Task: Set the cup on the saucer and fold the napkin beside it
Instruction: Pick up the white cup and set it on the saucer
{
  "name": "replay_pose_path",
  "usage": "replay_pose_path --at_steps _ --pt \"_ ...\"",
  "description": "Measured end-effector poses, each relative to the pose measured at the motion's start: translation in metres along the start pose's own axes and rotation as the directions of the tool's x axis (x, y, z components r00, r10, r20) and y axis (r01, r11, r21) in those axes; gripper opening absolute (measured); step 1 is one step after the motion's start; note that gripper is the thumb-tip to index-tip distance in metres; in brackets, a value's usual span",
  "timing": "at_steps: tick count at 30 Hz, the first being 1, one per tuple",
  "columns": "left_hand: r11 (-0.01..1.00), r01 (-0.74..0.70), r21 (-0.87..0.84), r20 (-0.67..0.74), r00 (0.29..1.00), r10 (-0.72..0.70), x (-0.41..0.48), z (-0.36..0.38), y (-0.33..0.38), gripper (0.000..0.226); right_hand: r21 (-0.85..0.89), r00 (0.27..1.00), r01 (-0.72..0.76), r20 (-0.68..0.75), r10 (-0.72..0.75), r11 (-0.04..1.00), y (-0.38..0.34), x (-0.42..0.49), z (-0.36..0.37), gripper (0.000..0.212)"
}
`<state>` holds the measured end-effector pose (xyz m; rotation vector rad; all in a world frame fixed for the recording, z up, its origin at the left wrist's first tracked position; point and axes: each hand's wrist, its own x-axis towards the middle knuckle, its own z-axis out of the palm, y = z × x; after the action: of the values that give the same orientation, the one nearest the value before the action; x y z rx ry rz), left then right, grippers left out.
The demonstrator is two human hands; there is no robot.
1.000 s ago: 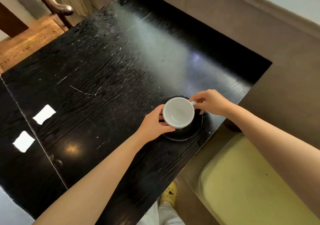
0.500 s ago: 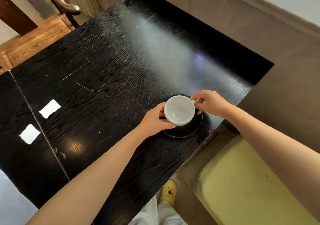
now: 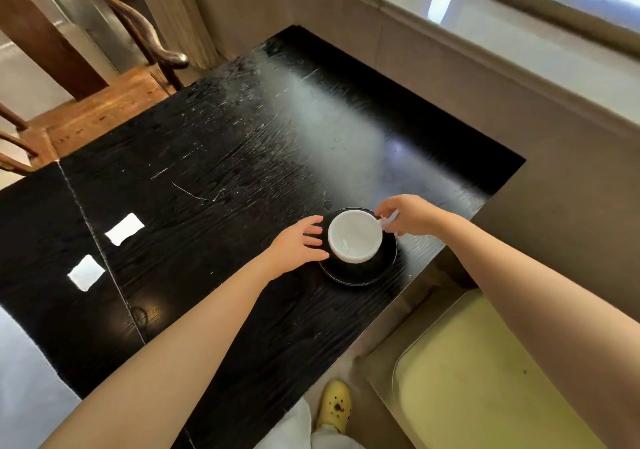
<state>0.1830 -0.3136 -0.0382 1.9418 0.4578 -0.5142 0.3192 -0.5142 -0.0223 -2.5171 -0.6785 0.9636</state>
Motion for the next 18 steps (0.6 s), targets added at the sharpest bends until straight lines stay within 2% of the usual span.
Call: replay_pose_path --at_steps 3,7,11,15,18 --pt "0.998 0.042 0.055 0.01 0.999 -0.043 -0.012 -0.019 0.01 0.067 -0.164 0.995 -0.047 0.079 0.061 0.985 -0.013 -0.005 -0.02 0.042" --pt "0.981 0.106 0.165 -0.007 0.994 -0.106 -0.03 -0.053 0.023 0.056 -0.243 0.985 -0.062 0.142 0.099 0.968 -0.046 -0.007 -0.047 0.049" --pt "0.976 0.129 0.176 -0.072 0.99 -0.118 -0.056 -0.09 0.023 0.051 -0.259 0.973 -0.051 0.205 0.107 0.964 -0.091 0.0 -0.055 0.048" --pt "0.962 0.184 0.202 -0.103 0.981 -0.166 -0.095 -0.126 0.007 0.051 -0.34 0.959 0.036 0.277 0.063 0.94 -0.148 0.01 -0.043 0.052" --pt "0.956 0.246 0.162 -0.134 0.965 -0.226 -0.133 -0.153 -0.019 0.051 -0.403 0.945 0.118 0.325 0.022 0.907 -0.197 0.012 -0.023 0.056"
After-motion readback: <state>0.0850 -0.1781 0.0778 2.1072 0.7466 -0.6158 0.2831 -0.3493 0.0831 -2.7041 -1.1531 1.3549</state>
